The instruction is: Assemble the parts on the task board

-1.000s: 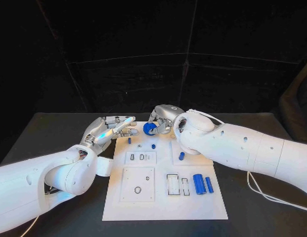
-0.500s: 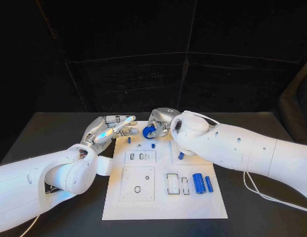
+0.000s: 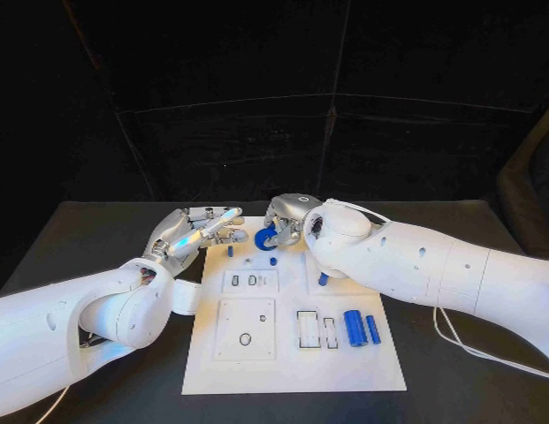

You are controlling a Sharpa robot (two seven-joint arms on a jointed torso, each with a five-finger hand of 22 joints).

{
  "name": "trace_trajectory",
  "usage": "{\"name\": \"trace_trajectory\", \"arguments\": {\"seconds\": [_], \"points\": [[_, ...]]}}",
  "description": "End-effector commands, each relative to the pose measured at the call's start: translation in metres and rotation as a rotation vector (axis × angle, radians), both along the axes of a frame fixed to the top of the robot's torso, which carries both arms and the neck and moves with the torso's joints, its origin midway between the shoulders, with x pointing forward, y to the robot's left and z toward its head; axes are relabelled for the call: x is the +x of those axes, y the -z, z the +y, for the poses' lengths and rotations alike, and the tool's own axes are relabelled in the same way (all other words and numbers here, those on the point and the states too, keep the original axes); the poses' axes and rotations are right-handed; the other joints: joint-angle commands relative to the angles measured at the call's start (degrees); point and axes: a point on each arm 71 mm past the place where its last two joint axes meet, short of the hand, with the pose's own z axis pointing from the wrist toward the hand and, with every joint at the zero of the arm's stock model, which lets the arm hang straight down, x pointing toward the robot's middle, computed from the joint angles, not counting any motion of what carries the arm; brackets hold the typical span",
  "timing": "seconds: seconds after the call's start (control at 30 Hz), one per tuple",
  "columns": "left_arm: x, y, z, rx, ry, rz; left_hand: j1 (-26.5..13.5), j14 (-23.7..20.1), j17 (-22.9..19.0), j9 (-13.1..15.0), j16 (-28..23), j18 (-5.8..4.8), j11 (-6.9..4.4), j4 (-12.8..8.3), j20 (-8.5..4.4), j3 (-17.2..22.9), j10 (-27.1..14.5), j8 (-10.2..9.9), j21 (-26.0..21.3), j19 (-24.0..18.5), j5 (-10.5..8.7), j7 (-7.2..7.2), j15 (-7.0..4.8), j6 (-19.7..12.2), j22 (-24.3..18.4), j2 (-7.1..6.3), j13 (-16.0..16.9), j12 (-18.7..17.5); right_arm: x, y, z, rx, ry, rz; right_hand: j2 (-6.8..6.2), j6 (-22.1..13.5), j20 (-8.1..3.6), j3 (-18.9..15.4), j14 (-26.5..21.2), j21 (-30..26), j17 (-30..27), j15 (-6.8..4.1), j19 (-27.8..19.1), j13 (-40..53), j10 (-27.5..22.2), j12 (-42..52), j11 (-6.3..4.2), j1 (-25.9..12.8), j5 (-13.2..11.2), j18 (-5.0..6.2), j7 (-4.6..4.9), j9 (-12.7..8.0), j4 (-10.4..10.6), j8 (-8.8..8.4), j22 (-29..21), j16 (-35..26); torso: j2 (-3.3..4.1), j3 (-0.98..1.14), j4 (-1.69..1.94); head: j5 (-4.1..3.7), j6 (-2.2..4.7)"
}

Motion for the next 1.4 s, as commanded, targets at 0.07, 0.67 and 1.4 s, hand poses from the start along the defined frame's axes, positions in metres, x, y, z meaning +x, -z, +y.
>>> {"name": "trace_trajectory", "arguments": {"seconds": [0.07, 0.67, 1.4], "points": [[0.0, -0.002, -0.002, -0.005, 0.014, -0.007, 0.02, 0.17, 0.08, -0.02, -0.33, 0.79, 0.08, -0.49, 0.07, 0.01, -0.37, -0.2, -0.22, 0.37, 0.1, 0.34, 0.34, -0.28, -0.09, 0.52, -0.09, -0.32, 0.0, 0.001, 0.0, -0.032, -0.002, 0.013, -0.47, -0.38, 0.39, -0.57, 3.99, 0.1, 5.43, 0.46, 0.09, -0.01, -0.39, -0.24, 0.0, -0.21, -0.31, -0.61, -0.02, 0.07, 0.27, -0.05, 3.8, -0.16, 0.02, 0.01, 0.0, -0.1, -0.05], [0.0, -0.001, 0.001, -0.002, 0.007, -0.007, 0.02, 0.17, 0.08, -0.02, -0.33, 0.79, 0.08, -0.49, 0.07, 0.01, -0.37, -0.2, -0.22, 0.37, 0.1, 0.34, 0.34, -0.28, -0.09, 0.52, -0.09, -0.32, -0.014, -0.02, -0.05, 0.293, -0.061, -0.1, 0.59, 0.98, 0.33, -1.82, 3.96, 0.16, 5.33, 0.28, 0.26, 2.39, 0.97, 2.5, -0.25, -0.41, 2.62, -0.64, -0.33, 0.26, 2.72, 0.47, 4.06, -0.28, -0.11, 0.07, -0.36, -0.17, 0.37], [0.006, 0.001, 0.003, 0.003, 0.001, -0.008, 0.06, 0.18, 0.09, -0.02, -0.39, 0.79, 0.09, -0.59, 0.07, 0.01, -0.4, -0.24, -0.25, 0.39, 0.1, 0.33, 0.34, -0.29, -0.12, 0.56, -0.09, -0.35, -0.018, -0.011, -0.219, 0.375, 0.055, 0.039, -0.82, -0.25, 0.38, -4.3, 3.55, -1.24, 4.05, 0.41, -2.12, 0.44, -1.09, -0.18, -0.06, 4.33, 5.72, 0.03, -0.04, 0.1, -0.62, -0.07, 0.94, -1.19, 0.0, 1.14, -1.47, -0.1, 1.15]]}}
